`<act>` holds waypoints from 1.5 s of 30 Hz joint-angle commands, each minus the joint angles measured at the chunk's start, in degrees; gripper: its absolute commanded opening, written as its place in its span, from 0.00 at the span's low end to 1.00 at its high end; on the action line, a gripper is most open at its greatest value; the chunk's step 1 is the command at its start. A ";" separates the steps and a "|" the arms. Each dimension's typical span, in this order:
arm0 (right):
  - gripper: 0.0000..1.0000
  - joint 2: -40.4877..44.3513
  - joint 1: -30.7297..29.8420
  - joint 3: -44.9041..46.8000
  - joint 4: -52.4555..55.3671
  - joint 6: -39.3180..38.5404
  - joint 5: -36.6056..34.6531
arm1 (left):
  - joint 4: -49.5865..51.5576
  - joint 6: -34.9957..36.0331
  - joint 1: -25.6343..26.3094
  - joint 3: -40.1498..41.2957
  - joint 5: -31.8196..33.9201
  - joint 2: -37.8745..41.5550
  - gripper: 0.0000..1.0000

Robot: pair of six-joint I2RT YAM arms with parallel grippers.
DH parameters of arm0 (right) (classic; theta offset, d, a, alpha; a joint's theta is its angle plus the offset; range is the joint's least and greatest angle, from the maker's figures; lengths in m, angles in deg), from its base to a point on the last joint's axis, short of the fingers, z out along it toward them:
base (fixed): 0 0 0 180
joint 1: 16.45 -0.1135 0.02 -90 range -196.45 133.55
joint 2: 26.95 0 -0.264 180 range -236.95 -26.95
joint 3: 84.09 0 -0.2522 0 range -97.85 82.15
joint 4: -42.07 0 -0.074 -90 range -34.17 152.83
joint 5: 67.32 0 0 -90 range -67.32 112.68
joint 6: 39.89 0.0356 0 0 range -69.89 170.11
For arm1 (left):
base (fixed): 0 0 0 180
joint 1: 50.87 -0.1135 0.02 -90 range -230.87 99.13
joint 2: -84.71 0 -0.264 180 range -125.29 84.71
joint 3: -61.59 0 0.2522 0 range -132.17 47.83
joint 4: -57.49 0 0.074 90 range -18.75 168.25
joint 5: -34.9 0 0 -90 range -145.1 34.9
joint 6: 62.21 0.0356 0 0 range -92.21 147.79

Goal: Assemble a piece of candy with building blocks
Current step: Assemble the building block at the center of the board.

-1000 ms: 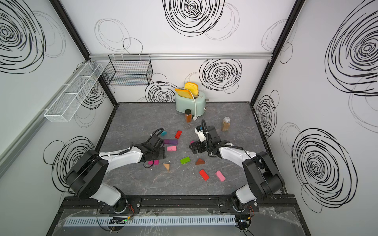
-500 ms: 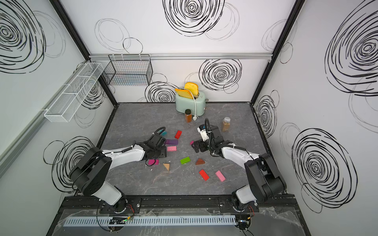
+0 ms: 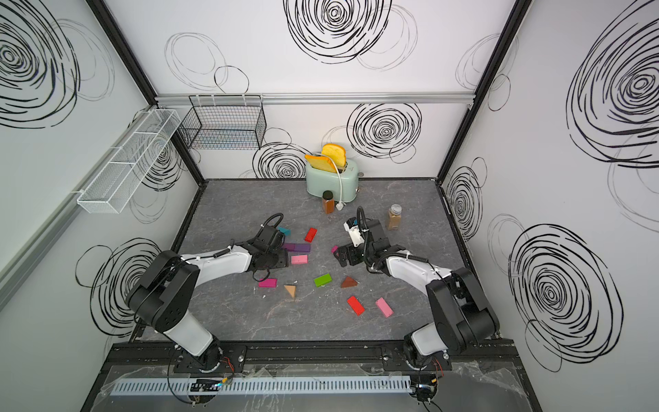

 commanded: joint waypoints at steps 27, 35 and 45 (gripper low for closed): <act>0.99 -0.64 -0.08 -0.67 -0.83 -0.56 -0.76 | -0.88 1.55 1.69 -1.12 -3.99 -3.10 0.59; 0.99 -0.73 -0.08 -0.41 -0.95 -0.63 -0.90 | -1.11 1.09 1.42 -1.66 -4.50 -3.38 0.69; 0.99 -0.58 -0.08 -0.22 -0.76 -0.72 -1.24 | -0.42 1.11 0.70 -1.37 -6.17 -0.53 0.77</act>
